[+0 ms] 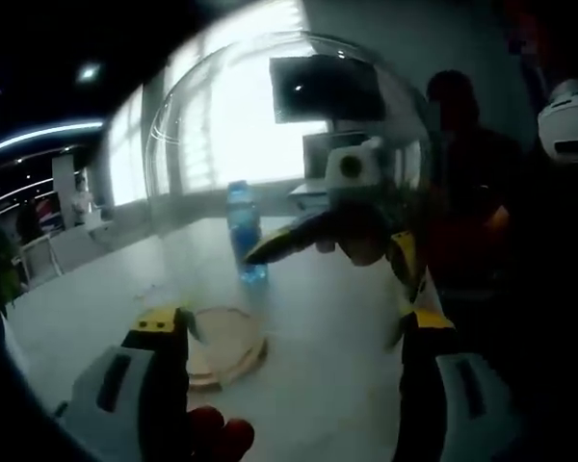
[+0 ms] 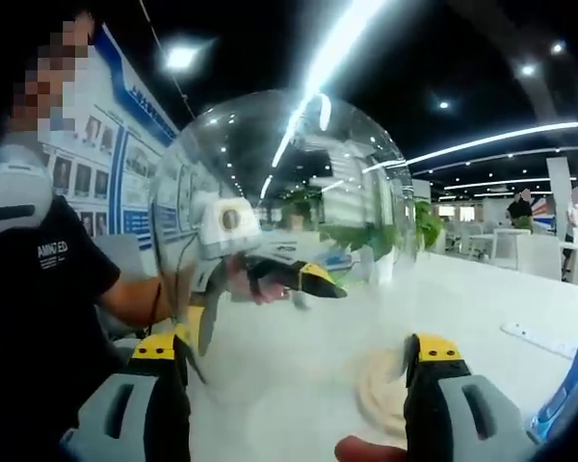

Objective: Open the cover put in the Mizone put the cover back on

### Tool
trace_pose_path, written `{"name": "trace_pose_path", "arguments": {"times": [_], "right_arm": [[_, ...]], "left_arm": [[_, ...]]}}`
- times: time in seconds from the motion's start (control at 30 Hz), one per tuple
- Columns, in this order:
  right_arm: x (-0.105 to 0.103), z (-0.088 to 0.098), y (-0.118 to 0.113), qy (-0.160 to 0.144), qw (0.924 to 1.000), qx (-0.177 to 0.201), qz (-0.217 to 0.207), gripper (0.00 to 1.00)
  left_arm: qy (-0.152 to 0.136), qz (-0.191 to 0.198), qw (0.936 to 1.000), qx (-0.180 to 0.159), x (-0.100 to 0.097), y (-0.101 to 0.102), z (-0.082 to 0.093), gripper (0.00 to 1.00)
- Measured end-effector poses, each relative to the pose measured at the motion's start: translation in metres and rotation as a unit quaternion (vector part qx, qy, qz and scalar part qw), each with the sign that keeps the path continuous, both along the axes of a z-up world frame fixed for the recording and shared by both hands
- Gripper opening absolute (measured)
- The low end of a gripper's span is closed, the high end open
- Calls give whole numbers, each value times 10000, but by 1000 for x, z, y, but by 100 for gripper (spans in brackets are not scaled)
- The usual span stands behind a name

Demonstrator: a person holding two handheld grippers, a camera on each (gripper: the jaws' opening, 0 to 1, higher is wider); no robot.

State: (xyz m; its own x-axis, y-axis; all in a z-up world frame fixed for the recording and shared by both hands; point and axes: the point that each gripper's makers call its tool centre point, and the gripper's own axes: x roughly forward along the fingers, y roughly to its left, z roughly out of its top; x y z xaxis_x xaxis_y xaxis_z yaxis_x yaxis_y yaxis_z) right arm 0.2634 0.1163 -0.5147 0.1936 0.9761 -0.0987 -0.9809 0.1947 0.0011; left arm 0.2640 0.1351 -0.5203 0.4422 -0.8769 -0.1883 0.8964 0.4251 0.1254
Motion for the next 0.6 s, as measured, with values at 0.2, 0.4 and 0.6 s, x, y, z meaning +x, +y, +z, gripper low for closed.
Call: {"name": "trace_pose_path", "arguments": {"times": [0.2,0.4,0.6], "right_arm": [[-6,-1,0,15,10000,-62,5,86],[-13,-1,1,16,10000,-39,-9,86],[-16,-5,1,312,9995,71,43,86]], "left_arm": [[-16,-4,10000,16,-9,-1,0,77],[-25,7,10000,59,-15,0,-1,77],[56,13,10000,-10,-21,-2,-3,78]]}}
